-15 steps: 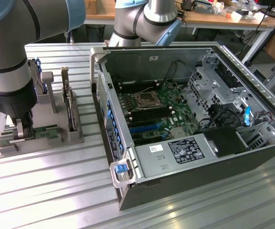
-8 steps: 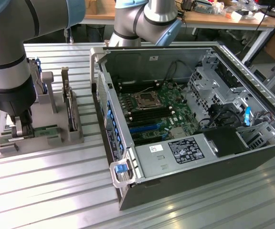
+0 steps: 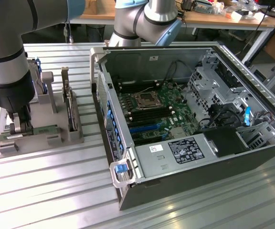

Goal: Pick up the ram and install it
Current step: 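Pick up the ram and move it above insertion slot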

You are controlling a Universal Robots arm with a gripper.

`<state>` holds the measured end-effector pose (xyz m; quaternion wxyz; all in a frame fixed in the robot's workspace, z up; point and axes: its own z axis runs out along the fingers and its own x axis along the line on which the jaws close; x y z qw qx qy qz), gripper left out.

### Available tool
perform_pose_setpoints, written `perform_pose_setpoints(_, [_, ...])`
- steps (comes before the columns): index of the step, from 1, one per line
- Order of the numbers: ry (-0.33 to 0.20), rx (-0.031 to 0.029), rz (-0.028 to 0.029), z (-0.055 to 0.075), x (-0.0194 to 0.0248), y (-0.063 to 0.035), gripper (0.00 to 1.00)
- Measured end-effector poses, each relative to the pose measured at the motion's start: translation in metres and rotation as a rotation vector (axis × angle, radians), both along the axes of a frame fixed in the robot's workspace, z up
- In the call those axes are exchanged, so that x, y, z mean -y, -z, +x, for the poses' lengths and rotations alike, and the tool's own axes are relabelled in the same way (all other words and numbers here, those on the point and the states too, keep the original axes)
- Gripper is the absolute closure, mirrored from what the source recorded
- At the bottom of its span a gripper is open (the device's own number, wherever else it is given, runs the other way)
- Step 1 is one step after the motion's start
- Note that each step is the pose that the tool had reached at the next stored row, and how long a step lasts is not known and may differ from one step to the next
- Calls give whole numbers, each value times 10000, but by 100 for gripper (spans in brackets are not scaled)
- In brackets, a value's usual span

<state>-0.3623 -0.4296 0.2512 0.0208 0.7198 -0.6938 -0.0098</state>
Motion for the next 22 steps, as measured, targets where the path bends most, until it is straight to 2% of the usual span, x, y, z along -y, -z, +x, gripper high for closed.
perform_pose_setpoints(22, [0, 1, 0, 0, 0, -216, 87])
